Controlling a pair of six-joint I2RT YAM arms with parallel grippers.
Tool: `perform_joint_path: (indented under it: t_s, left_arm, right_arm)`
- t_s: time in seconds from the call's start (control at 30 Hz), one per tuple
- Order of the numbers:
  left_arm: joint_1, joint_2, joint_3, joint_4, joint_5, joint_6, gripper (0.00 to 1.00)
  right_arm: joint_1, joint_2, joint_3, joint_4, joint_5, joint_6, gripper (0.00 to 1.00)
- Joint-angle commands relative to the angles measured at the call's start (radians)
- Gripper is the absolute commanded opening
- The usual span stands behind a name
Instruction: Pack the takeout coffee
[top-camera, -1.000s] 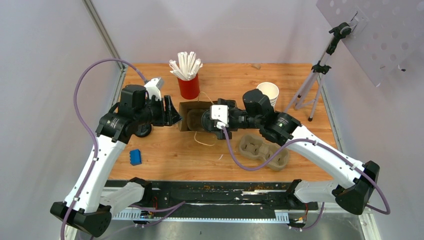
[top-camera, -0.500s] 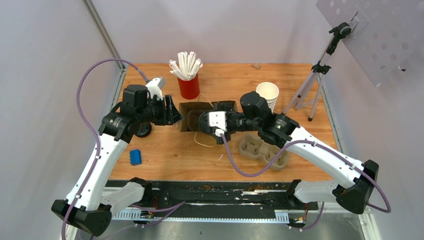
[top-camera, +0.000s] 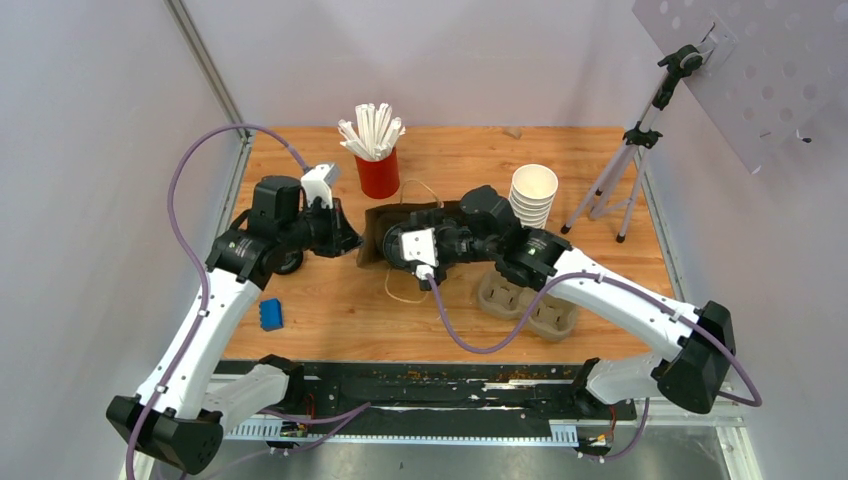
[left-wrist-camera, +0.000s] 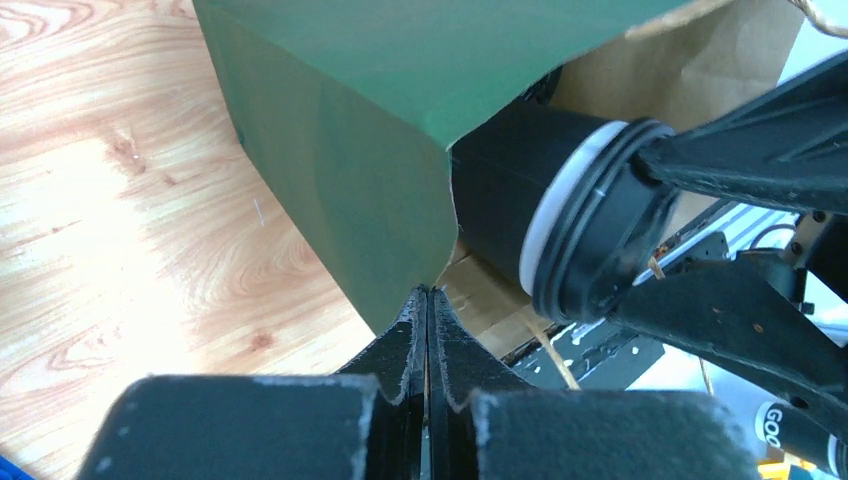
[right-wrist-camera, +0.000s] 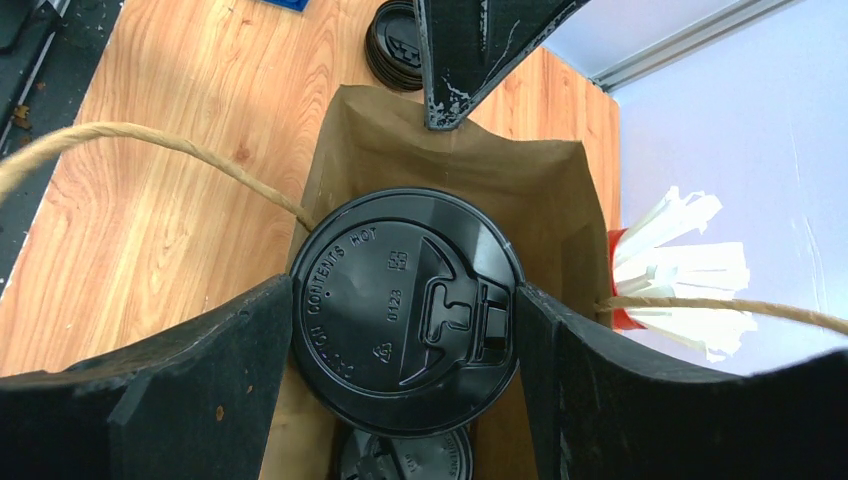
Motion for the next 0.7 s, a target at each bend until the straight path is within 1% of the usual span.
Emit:
perform_joint_path:
  t_s: [0.0, 0.07, 0.17, 0.3, 0.67]
  left_arm:
    - [-0.002, -0.054, -0.034, 0.053, 0.048, 0.075, 0.0]
    - [-0.002, -0.077, -0.05, 0.072, 0.049, 0.1, 0.0]
    - [-0.002, -0.105, -0.067, 0.109, 0.048, 0.095, 0.0]
    - [-0.002, -0.105, -0.093, 0.105, 0.072, 0.09, 0.0]
    - [-0.002, -0.139, -0.154, 0.115, 0.101, 0.063, 0.0]
  right_arm:
    - [0.007, 0.034, -0.024, 0.102, -0.041, -0.07, 0.73]
    - [0.009, 0.045, -0.041, 0.13, -0.038, -0.073, 0.73]
    - [0.021, 0.047, -0.085, 0.195, -0.039, -0.085, 0.73]
    - [0.041, 0.069, -0.085, 0.194, -0.033, -0.119, 0.73]
    - [0.042, 0.122, -0.122, 0.273, -0.012, -0.165, 0.72]
